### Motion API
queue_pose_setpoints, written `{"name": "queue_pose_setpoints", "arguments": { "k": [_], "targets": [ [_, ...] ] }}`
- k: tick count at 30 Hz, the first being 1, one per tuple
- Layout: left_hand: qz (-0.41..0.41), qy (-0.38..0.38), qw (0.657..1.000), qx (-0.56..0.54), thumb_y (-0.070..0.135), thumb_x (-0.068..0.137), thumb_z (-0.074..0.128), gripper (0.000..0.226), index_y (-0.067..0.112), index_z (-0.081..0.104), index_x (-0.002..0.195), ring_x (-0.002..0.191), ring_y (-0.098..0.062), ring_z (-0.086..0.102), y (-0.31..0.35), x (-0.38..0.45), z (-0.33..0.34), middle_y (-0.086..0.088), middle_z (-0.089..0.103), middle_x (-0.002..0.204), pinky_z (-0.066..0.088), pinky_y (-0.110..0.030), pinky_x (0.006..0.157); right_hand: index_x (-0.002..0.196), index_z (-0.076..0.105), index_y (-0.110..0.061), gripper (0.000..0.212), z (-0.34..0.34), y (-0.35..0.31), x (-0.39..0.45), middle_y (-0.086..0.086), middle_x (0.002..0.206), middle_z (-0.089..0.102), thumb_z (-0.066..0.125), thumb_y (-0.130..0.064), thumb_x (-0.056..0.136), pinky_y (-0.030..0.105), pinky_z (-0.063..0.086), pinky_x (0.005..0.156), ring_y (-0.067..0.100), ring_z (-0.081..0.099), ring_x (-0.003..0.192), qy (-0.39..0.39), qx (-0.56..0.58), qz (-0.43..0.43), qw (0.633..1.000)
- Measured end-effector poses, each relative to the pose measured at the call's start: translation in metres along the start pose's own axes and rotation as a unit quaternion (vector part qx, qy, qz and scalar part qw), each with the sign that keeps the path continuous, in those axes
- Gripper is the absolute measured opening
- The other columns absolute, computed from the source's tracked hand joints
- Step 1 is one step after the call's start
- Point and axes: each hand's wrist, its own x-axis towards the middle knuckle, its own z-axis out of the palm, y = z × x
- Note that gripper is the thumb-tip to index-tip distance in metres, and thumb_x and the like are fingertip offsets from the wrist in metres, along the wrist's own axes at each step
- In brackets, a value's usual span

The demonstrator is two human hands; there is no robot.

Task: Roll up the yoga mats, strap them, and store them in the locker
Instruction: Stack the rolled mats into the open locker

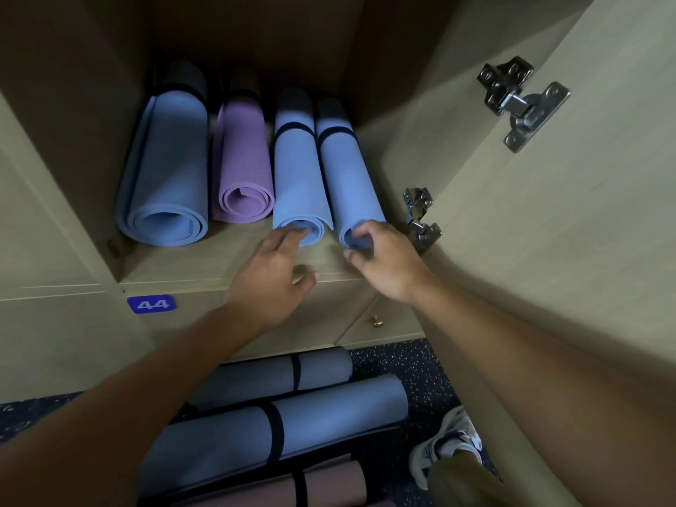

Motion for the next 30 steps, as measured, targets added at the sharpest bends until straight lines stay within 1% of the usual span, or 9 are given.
{"name": "queue_pose_setpoints", "arguments": {
  "k": [3,6,8,12,17,19,24,27,30],
  "targets": [
    [0.002,-0.002,1.000,0.006,0.034,0.094,0.070,0.065,0.017,0.044,0.150,0.143,-0.025,0.038,-0.003,-0.002,0.000,-0.003,0.040,0.156,0.036,-0.039,0.115,0.130,0.058,-0.018,0.041,0.002,-0.001,0.008,0.001,0.136,0.055,0.069,-0.036,0.094,0.026,0.040,0.102,0.017,0.054,0.123,0.005,0.005,0.002,1.000],
    [0.015,0.020,1.000,0.003,0.032,0.092,0.072,0.052,0.017,0.055,0.140,0.132,-0.024,0.047,-0.007,-0.009,-0.001,-0.002,0.050,0.142,0.044,-0.041,0.106,0.127,0.061,-0.018,0.036,0.008,0.001,0.000,0.001,0.134,0.058,0.068,-0.033,0.095,0.028,0.042,0.104,0.017,0.056,0.122,0.020,0.025,0.002,0.999],
    [0.031,0.039,0.999,0.005,0.029,0.092,0.072,0.041,0.018,0.062,0.129,0.122,-0.024,0.053,-0.007,-0.017,-0.001,0.000,0.057,0.131,0.048,-0.041,0.099,0.121,0.063,-0.018,0.029,0.018,0.005,-0.013,0.001,0.128,0.062,0.067,-0.031,0.096,0.032,0.046,0.103,0.017,0.060,0.115,0.041,0.038,-0.003,0.998],
    [0.064,0.039,0.997,0.032,0.025,0.089,0.075,0.029,0.016,0.067,0.116,0.112,-0.022,0.054,-0.013,-0.039,0.010,0.000,0.061,0.118,0.048,-0.040,0.095,0.115,0.065,-0.015,0.021,0.049,0.017,-0.050,-0.002,0.115,0.067,0.066,-0.025,0.096,0.031,0.052,0.086,0.014,0.064,0.092,0.057,0.063,-0.010,0.996],
    [0.043,-0.101,0.991,0.072,0.037,0.096,0.067,0.037,0.018,0.062,0.127,0.124,-0.024,0.049,-0.035,-0.079,0.036,-0.001,0.056,0.131,0.045,-0.040,0.100,0.118,0.065,-0.010,0.022,0.106,0.052,-0.112,0.002,0.113,0.066,0.066,-0.019,0.097,0.026,0.045,0.078,0.015,0.061,0.089,-0.004,0.107,0.042,0.993],
    [0.014,-0.157,0.985,0.075,0.039,0.097,0.066,0.040,0.017,0.061,0.129,0.123,-0.025,0.051,-0.048,-0.100,0.054,-0.002,0.057,0.132,0.047,-0.038,0.096,0.116,0.066,-0.008,0.022,0.135,0.069,-0.137,0.005,0.112,0.066,0.067,-0.018,0.097,0.028,0.048,0.081,0.014,0.059,0.090,-0.036,0.123,0.071,0.989],
    [-0.058,-0.307,0.946,0.088,0.040,0.099,0.064,0.046,0.017,0.054,0.137,0.125,-0.022,0.050,-0.093,-0.147,0.099,-0.004,0.053,0.136,0.042,-0.034,0.104,0.121,0.063,-0.010,0.028,0.204,0.103,-0.191,0.006,0.120,0.063,0.067,-0.024,0.098,0.030,0.047,0.088,0.014,0.055,0.099,-0.171,0.120,0.131,0.969],
    [-0.093,-0.353,0.925,0.105,0.041,0.097,0.066,0.055,0.015,0.050,0.144,0.130,-0.028,0.048,-0.121,-0.159,0.126,-0.009,0.051,0.142,0.040,-0.041,0.109,0.127,0.061,-0.011,0.035,0.234,0.118,-0.212,0.008,0.128,0.061,0.069,-0.028,0.097,0.027,0.043,0.091,0.021,0.058,0.114,-0.246,0.121,0.179,0.945],
    [-0.140,-0.383,0.904,0.132,0.045,0.095,0.067,0.073,0.015,0.038,0.154,0.137,-0.035,0.042,-0.152,-0.166,0.149,-0.014,0.043,0.153,0.037,-0.048,0.113,0.142,0.051,-0.009,0.055,0.258,0.129,-0.232,0.012,0.141,0.054,0.067,-0.037,0.098,0.034,0.041,0.106,0.028,0.051,0.130,-0.327,0.074,0.175,0.926]
  ]
}}
